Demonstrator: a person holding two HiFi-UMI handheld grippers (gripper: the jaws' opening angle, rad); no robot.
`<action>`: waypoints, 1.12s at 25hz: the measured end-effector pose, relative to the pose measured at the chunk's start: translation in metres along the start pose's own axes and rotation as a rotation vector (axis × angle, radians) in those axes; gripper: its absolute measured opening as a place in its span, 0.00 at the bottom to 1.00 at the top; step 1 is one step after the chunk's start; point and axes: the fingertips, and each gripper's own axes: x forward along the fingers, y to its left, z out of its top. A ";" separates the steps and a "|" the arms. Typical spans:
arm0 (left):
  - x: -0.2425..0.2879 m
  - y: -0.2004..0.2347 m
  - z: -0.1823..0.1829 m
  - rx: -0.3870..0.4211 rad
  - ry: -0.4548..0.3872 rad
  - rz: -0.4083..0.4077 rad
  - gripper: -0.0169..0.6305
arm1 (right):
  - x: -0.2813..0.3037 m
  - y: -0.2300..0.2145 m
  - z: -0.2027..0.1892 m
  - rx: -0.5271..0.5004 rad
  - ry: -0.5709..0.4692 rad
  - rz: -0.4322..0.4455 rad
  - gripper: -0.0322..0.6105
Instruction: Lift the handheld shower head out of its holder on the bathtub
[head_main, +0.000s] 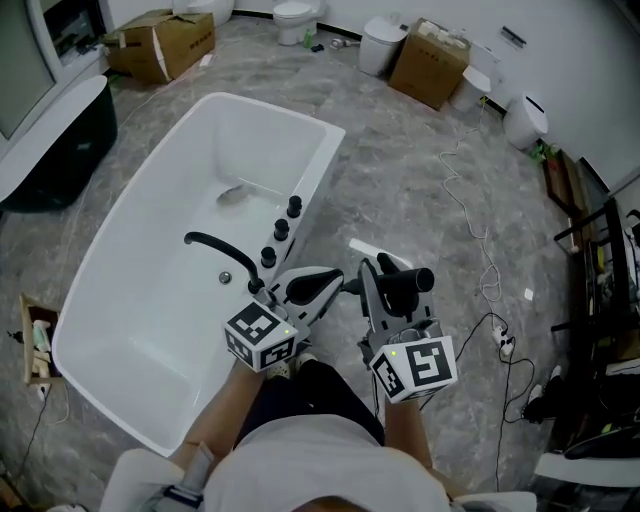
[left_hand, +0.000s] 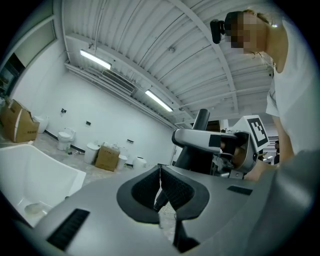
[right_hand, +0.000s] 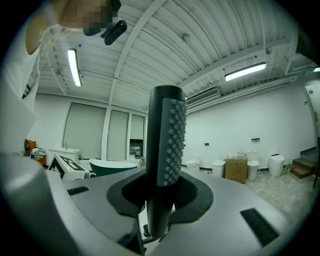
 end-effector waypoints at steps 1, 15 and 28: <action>0.004 -0.003 0.000 0.002 0.003 -0.011 0.04 | -0.003 -0.005 0.001 0.003 -0.003 -0.011 0.21; 0.048 -0.042 -0.016 0.018 0.062 -0.141 0.04 | -0.050 -0.065 -0.004 0.025 -0.017 -0.184 0.21; 0.085 -0.094 -0.040 0.030 0.127 -0.296 0.04 | -0.110 -0.108 -0.012 0.067 -0.037 -0.349 0.21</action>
